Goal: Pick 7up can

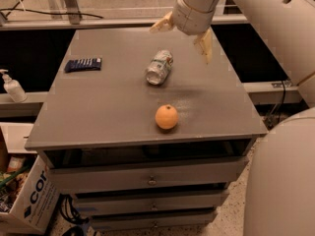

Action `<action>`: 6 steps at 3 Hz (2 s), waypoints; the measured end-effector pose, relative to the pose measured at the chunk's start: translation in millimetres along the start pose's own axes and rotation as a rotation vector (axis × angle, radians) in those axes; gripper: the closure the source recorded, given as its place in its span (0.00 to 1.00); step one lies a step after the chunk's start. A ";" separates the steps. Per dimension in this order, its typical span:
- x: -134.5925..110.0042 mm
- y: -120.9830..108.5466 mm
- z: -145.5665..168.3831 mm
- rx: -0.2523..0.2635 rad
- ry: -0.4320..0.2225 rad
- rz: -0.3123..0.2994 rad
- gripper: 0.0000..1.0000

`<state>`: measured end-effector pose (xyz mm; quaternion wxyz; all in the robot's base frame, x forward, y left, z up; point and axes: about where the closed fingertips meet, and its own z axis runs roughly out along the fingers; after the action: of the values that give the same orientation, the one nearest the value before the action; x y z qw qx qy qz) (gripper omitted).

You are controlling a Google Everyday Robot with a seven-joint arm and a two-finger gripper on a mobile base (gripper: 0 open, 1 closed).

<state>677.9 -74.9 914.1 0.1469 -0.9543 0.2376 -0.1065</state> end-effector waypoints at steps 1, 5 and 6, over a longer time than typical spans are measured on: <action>14.3 -6.5 16.6 -0.002 0.034 -0.051 0.00; 21.0 -11.6 85.8 -0.017 0.257 -0.135 0.00; 20.5 -20.8 94.1 -0.060 0.296 -0.135 0.00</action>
Offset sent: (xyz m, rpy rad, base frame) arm 0.0346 0.0044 -0.0448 -0.0810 -0.2518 0.0829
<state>730.1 -45.6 835.8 0.0740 -0.9459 0.1949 -0.2485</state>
